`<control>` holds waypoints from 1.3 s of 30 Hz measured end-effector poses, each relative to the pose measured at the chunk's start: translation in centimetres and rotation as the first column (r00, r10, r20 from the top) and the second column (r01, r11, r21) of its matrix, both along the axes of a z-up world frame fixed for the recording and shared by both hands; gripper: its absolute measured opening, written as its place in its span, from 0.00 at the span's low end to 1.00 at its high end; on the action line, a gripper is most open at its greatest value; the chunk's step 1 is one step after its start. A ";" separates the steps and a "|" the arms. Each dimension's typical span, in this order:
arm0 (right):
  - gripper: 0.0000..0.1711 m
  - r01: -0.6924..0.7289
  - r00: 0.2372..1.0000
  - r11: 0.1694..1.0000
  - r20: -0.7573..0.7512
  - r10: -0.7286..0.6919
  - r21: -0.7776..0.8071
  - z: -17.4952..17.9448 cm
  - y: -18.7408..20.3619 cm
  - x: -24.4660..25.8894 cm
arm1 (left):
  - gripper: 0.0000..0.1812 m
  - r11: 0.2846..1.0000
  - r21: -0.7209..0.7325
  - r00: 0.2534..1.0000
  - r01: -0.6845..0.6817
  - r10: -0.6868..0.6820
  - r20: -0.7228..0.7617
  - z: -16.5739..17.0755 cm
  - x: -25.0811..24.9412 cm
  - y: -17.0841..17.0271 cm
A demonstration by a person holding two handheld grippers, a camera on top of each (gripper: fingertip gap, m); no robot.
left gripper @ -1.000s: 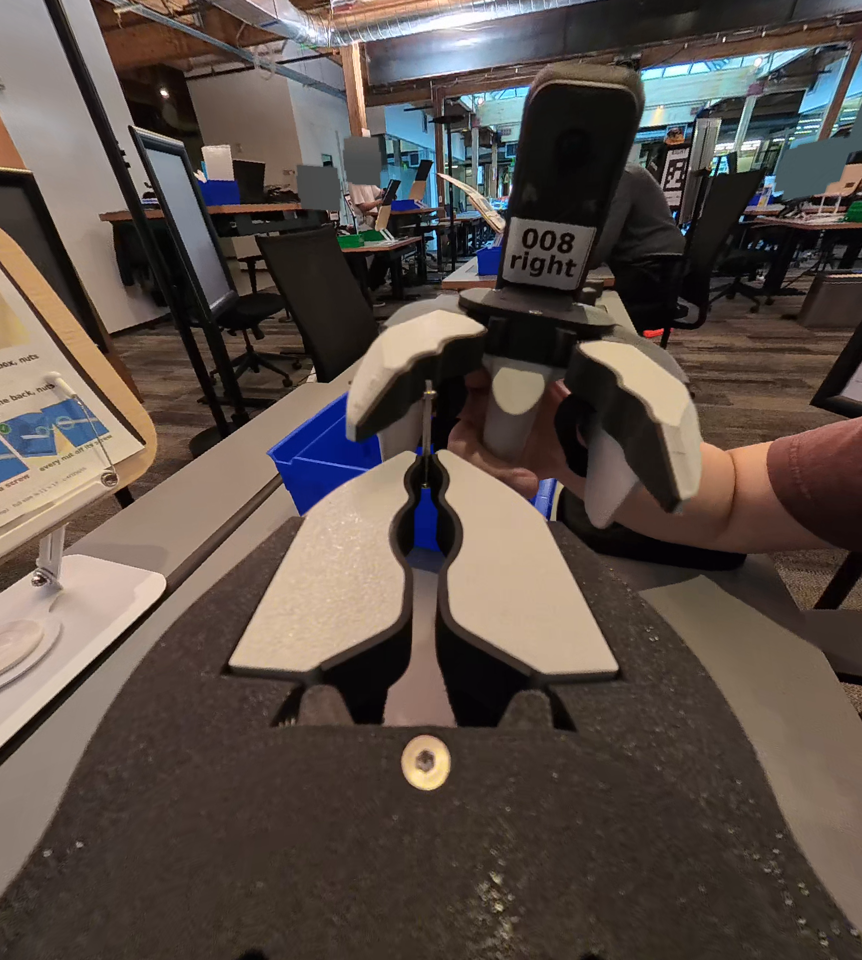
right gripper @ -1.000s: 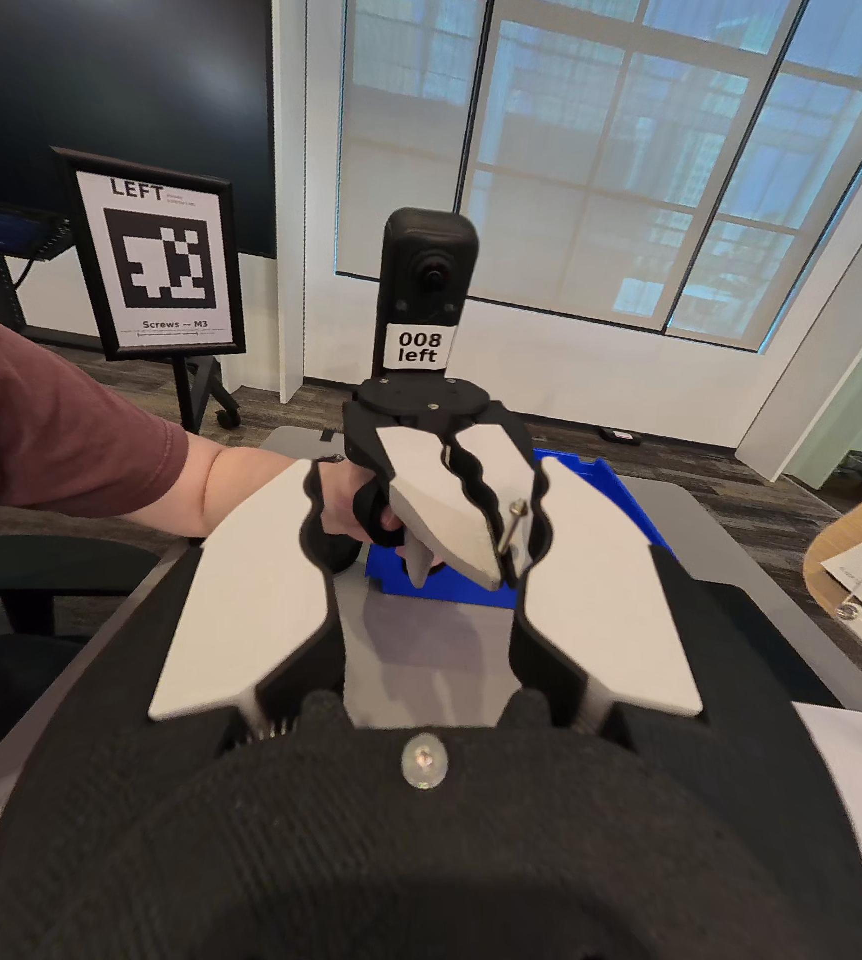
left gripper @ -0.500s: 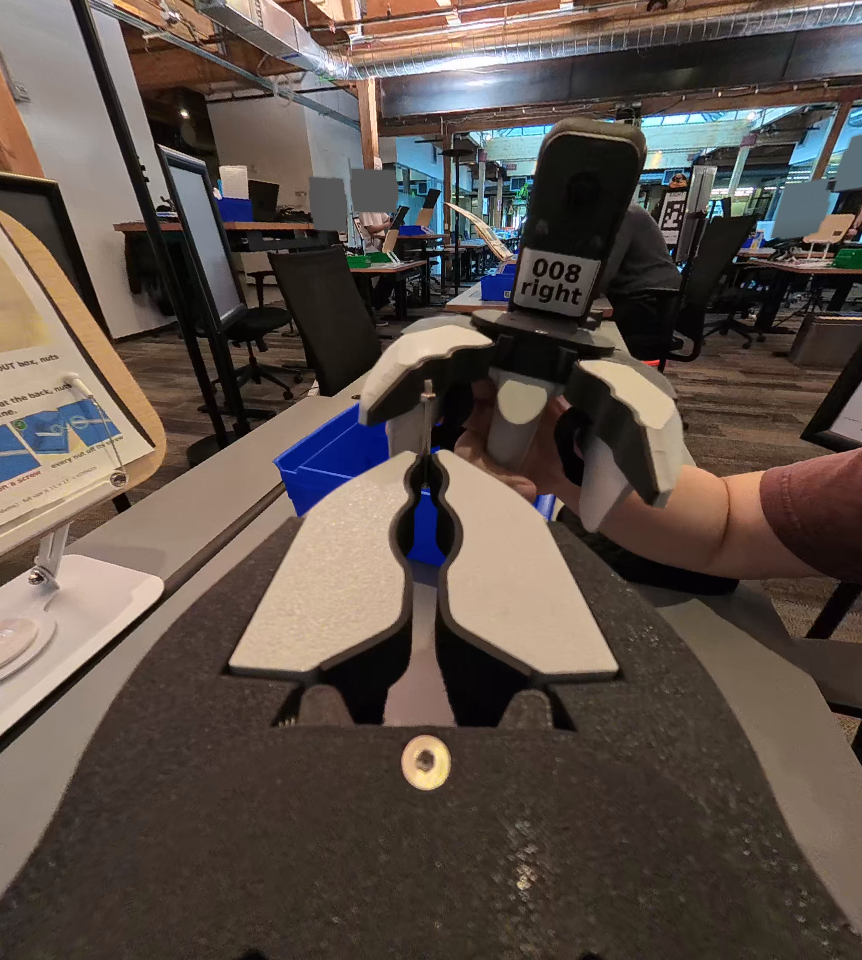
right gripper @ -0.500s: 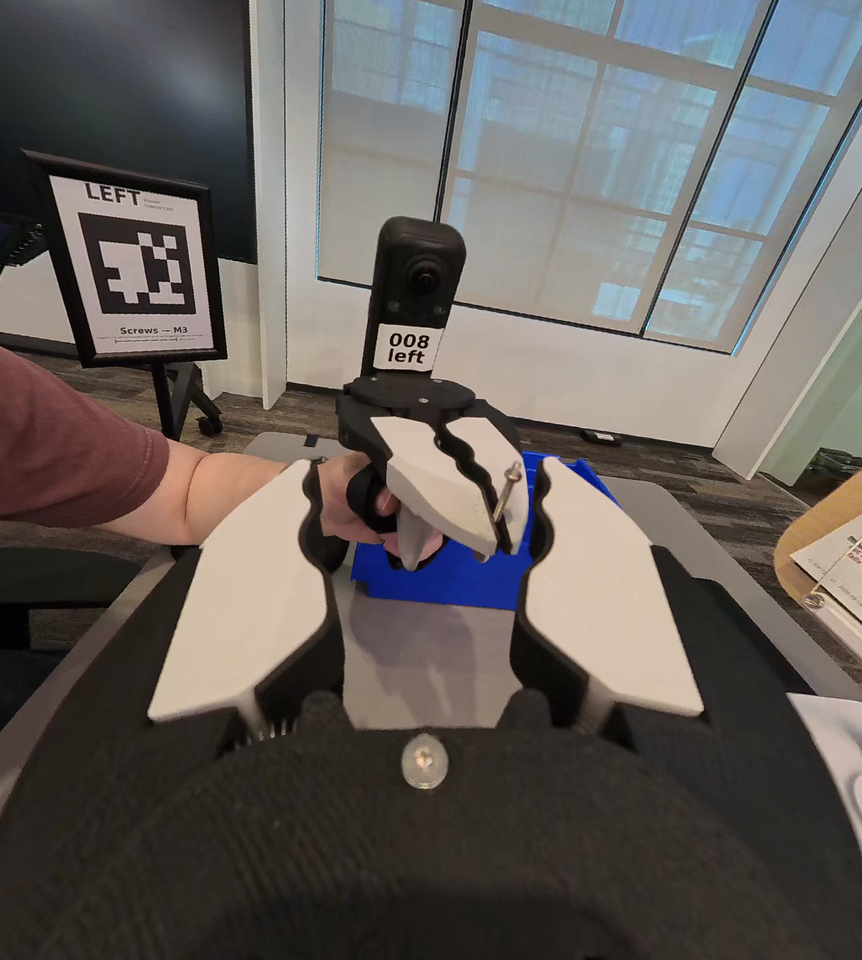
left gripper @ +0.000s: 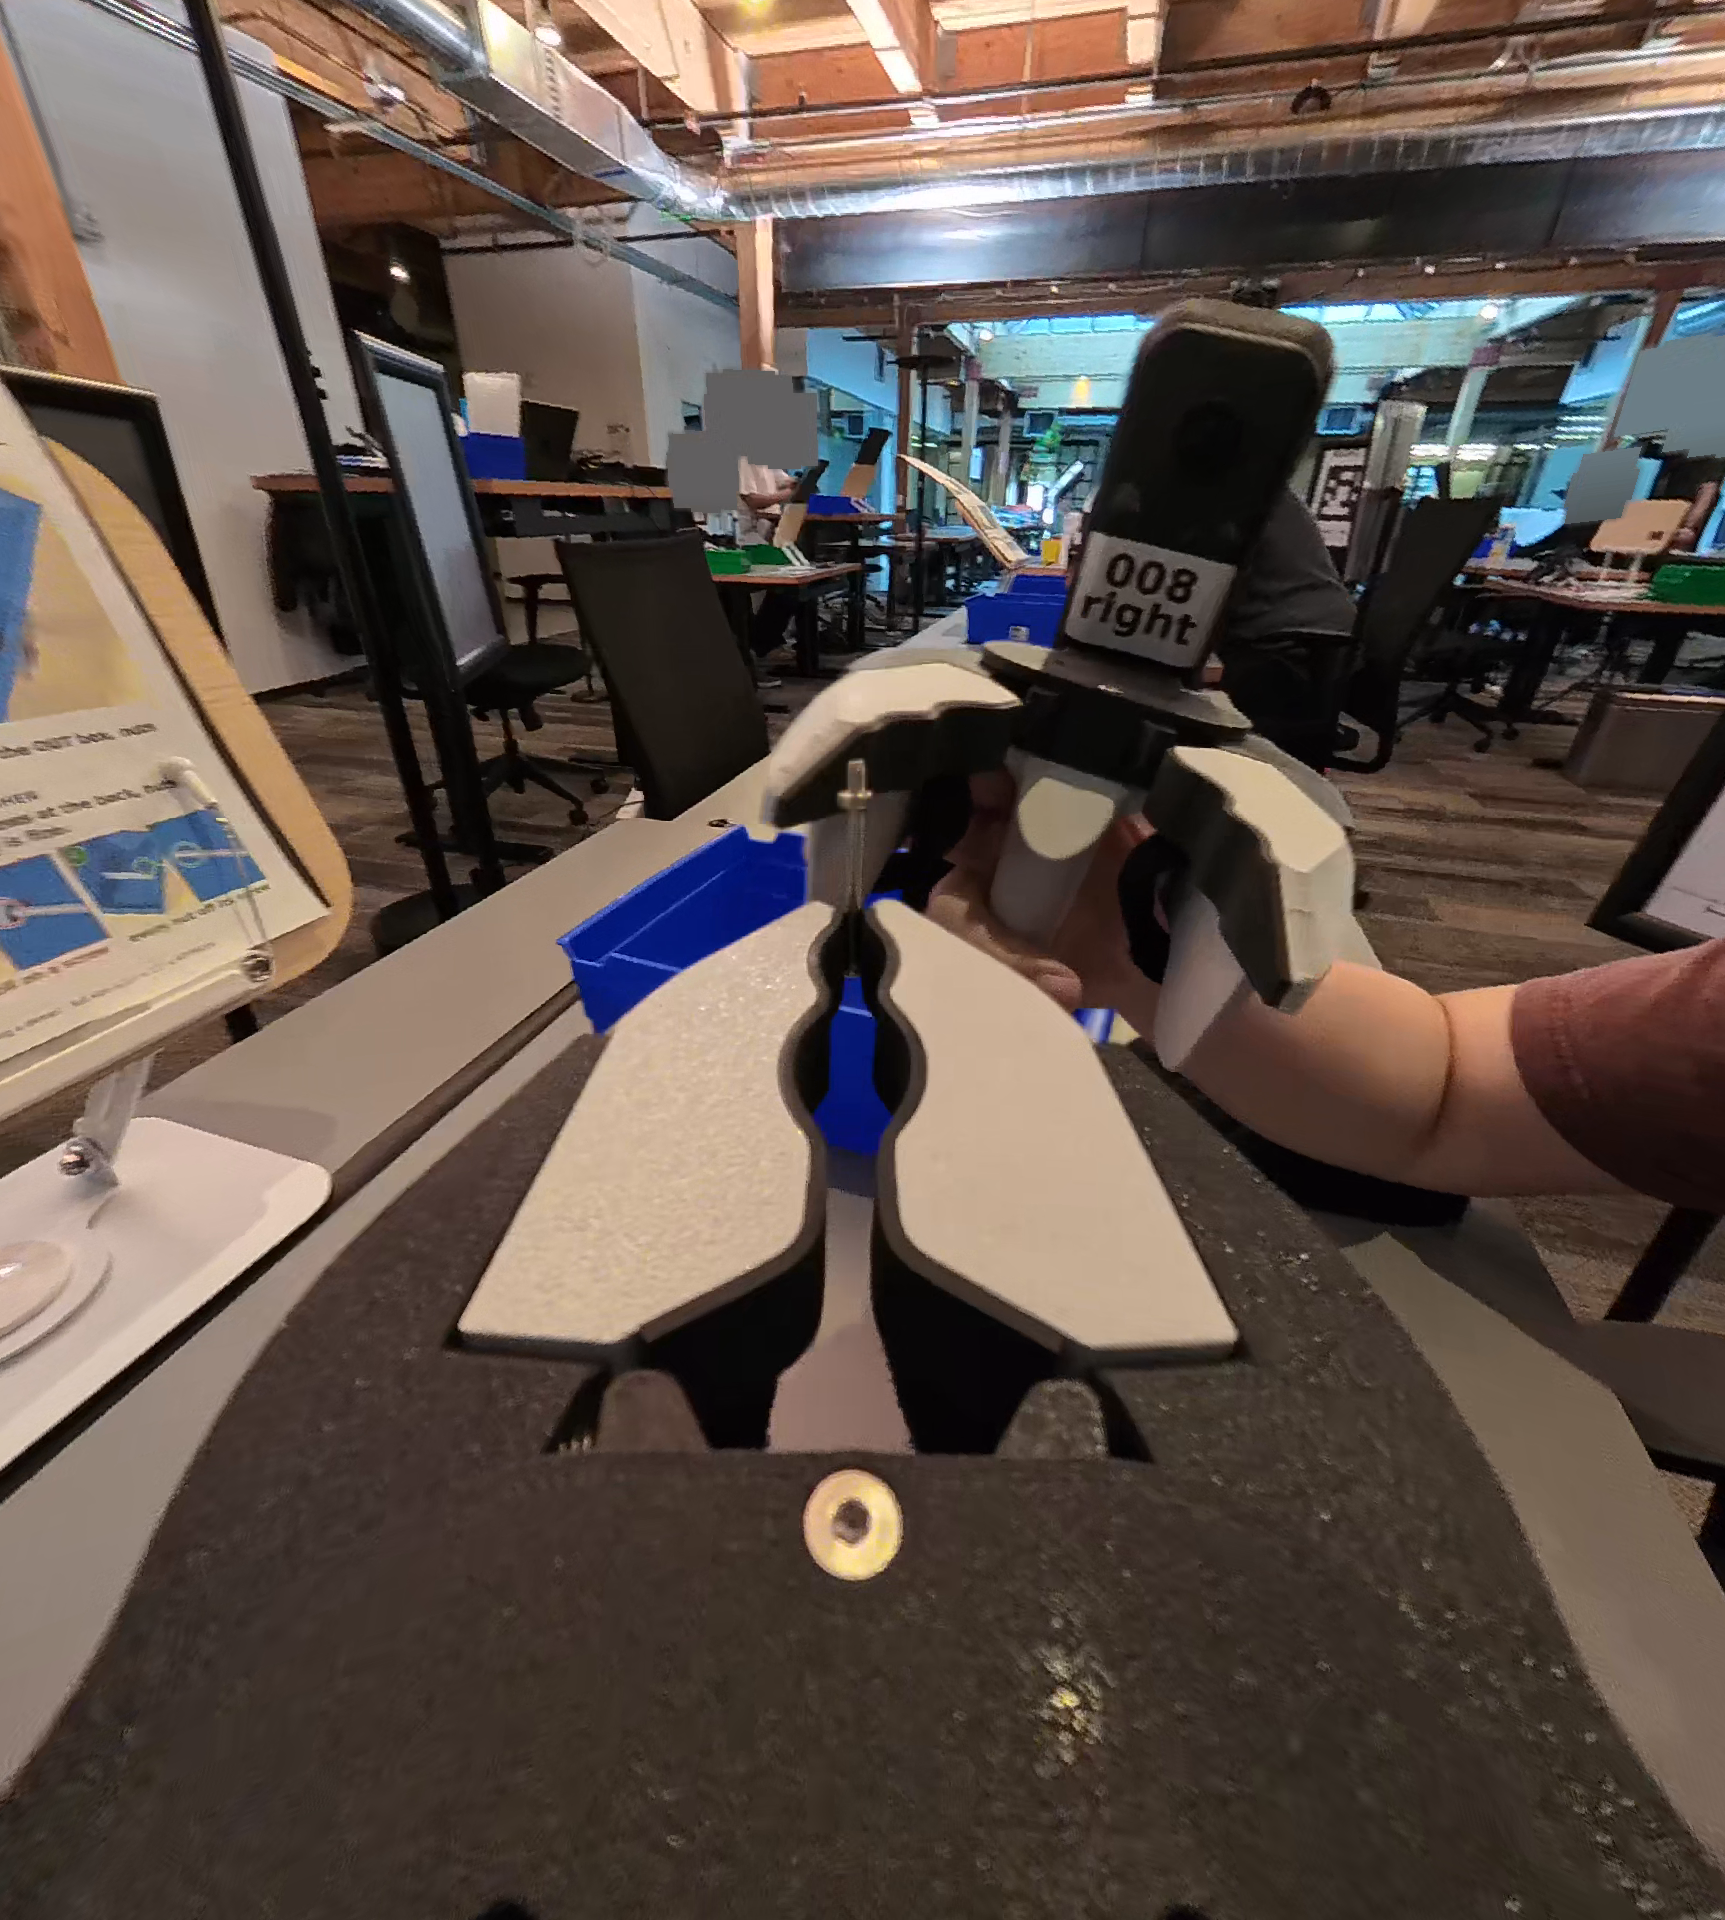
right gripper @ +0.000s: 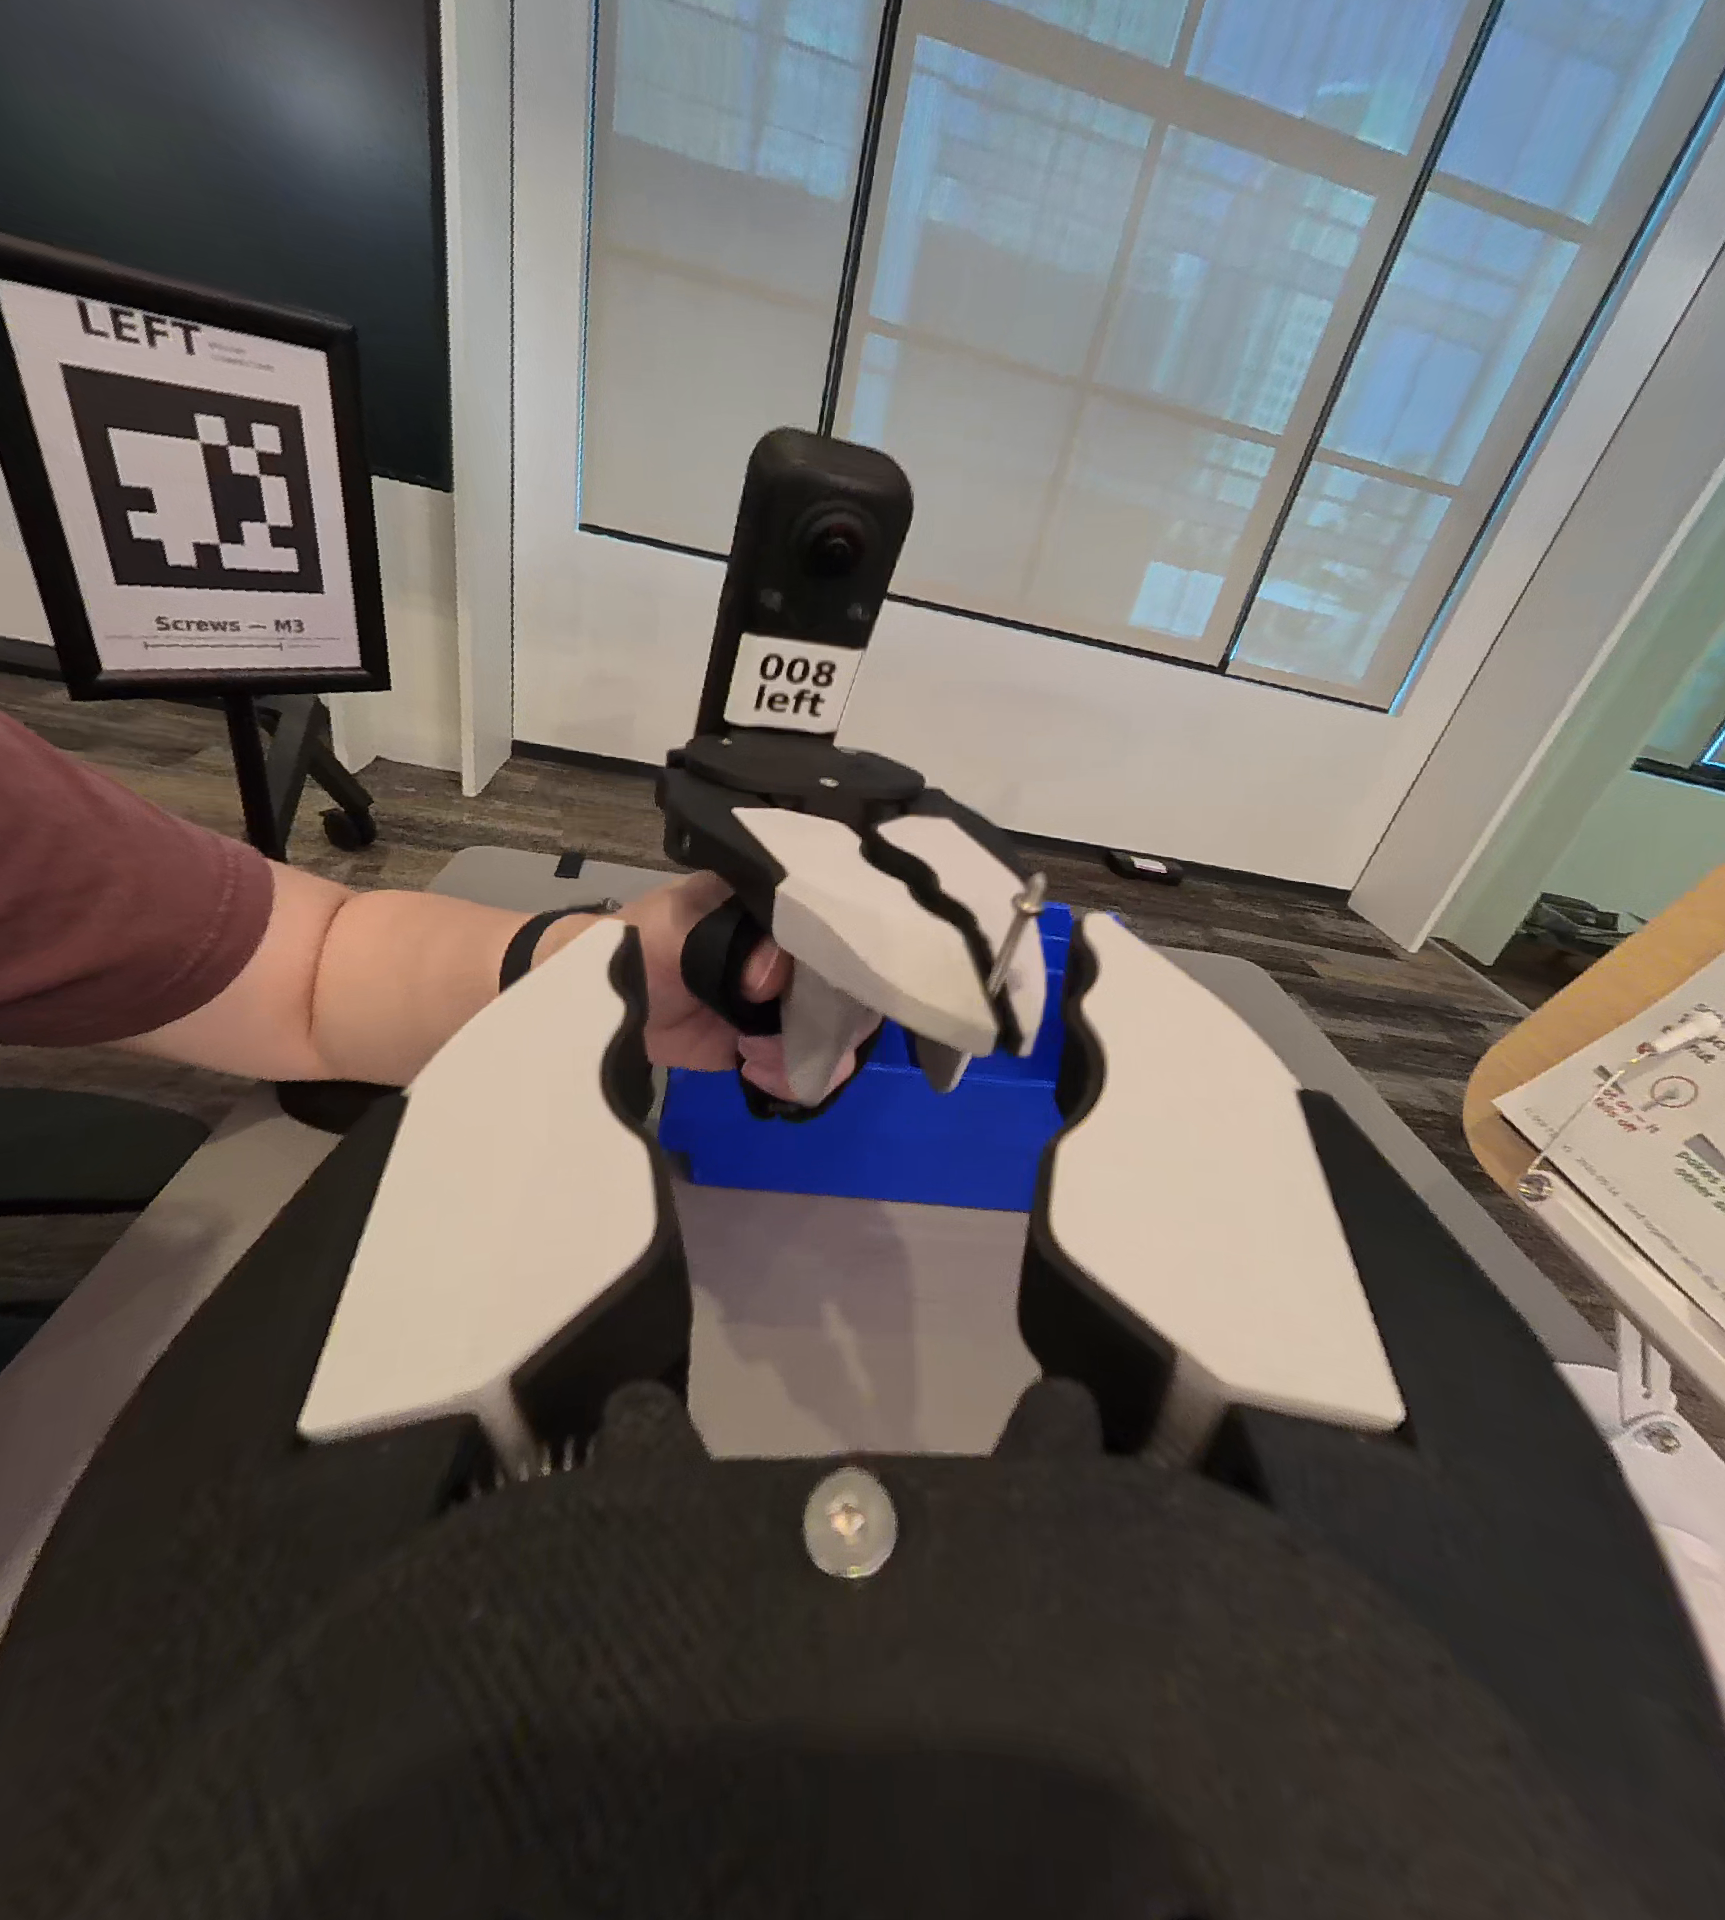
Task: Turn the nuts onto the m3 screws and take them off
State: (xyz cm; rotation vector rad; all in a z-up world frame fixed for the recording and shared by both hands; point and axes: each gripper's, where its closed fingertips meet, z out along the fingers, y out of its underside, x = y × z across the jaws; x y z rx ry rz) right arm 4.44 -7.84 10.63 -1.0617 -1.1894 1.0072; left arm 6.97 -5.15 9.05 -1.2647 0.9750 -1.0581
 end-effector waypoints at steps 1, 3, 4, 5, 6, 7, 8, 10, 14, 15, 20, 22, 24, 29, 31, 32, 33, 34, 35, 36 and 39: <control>0.45 -0.008 1.000 1.000 -0.008 0.008 -0.012 0.0 -0.1 -0.2 | 0.01 1.000 0.003 1.000 0.012 -0.012 -0.011 -0.2 0.3 -0.3; 0.46 -0.034 0.999 0.999 -0.012 0.033 -0.032 -0.2 -0.4 -0.6 | 0.01 1.000 0.024 0.999 0.014 -0.013 -0.036 -0.6 0.9 -0.6; 0.46 -0.046 0.999 0.998 -0.009 0.046 -0.036 -0.3 -0.7 -0.8 | 0.01 0.999 0.029 0.999 0.012 -0.011 -0.048 -0.8 1.0 -0.7; 0.46 -0.054 0.999 0.998 -0.003 0.054 -0.036 -0.5 -0.8 -0.9 | 0.01 0.999 0.033 0.999 0.003 -0.001 -0.051 -0.8 1.0 -0.6; 0.47 -0.050 0.999 0.998 0.003 0.050 -0.030 -0.5 -0.9 -1.0 | 0.01 0.999 0.034 0.999 -0.004 0.005 -0.048 -0.7 0.8 -0.5; 0.47 -0.039 0.999 0.999 0.006 0.039 -0.020 -0.5 -0.7 -0.9 | 0.01 0.999 0.031 0.999 -0.009 0.010 -0.039 -0.5 0.6 -0.3; 0.48 -0.032 0.999 0.999 0.007 0.032 -0.012 -0.4 -0.7 -0.8 | 0.01 0.999 0.026 0.999 -0.021 0.022 -0.026 -0.2 0.2 -0.1; 0.47 -0.034 0.999 0.999 0.002 0.034 -0.012 -0.1 -0.6 -0.3 | 0.01 0.999 0.007 0.999 -0.034 0.034 0.006 0.3 -0.5 0.4; 0.41 -0.004 1.000 1.000 -0.007 0.004 -0.012 0.3 0.0 0.3 | 0.01 1.000 -0.024 0.999 -0.004 0.005 0.053 0.8 -0.9 0.4; 0.42 0.012 1.000 1.000 -0.016 -0.013 -0.013 0.4 0.2 0.3 | 0.01 1.000 -0.024 0.999 0.016 -0.015 0.047 0.7 -0.6 0.1; 0.44 -0.043 0.999 0.999 -0.011 0.043 -0.031 -0.2 -0.6 -0.6 | 0.01 1.000 0.000 0.999 0.028 -0.028 -0.027 -0.6 0.9 -0.6; 0.47 -0.032 0.999 0.999 0.013 0.032 -0.004 -0.4 -0.7 -0.6 | 0.01 1.000 -0.012 1.000 0.012 -0.013 -0.009 -0.4 0.5 -0.2; 0.45 -0.041 0.999 0.999 0.017 0.041 0.011 -0.1 -0.8 0.0 | 0.01 0.998 -0.056 0.999 0.009 -0.007 0.033 0.0 -0.2 0.4; 0.28 -0.028 0.999 0.995 -0.045 0.024 -0.094 0.9 0.3 1.0 | 0.01 0.991 -0.112 0.993 0.076 -0.066 0.095 0.5 -0.5 0.2; 0.25 -0.007 0.999 0.989 -0.043 0.000 -0.148 0.6 1.2 1.0 | 0.01 0.993 -0.089 0.996 0.073 -0.068 0.063 0.3 -0.1 -0.2; 0.23 -0.007 0.999 0.986 -0.048 -0.001 -0.169 0.5 1.4 1.0 | 0.01 0.994 -0.080 0.996 0.077 -0.074 0.048 0.2 0.2 -0.4; 0.20 -0.014 0.998 0.983 -0.055 0.004 -0.186 0.5 1.5 1.1 | 0.01 0.994 -0.073 0.996 0.082 -0.079 0.040 0.1 0.3 -0.6; 0.17 -0.018 0.999 0.979 -0.054 0.008 -0.202 0.4 1.6 1.1 | 0.01 0.994 -0.069 0.996 0.085 -0.083 0.034 0.1 0.4 -0.8; 0.13 -0.018 0.999 0.976 -0.046 0.009 -0.215 0.3 1.7 1.1 | 0.01 0.994 -0.065 0.996 0.088 -0.086 0.028 0.1 0.5 -0.9; 0.09 -0.017 0.999 0.975 -0.039 0.008 -0.223 0.1 1.9 1.2 | 0.01 0.994 -0.061 0.996 0.088 -0.087 0.024 0.0 0.6 -0.9; 0.07 -0.012 1.000 0.970 -0.027 0.006 -0.242 -0.2 2.1 1.2 | 0.01 0.994 -0.053 0.996 0.091 -0.091 0.004 -0.2 0.7 -1.0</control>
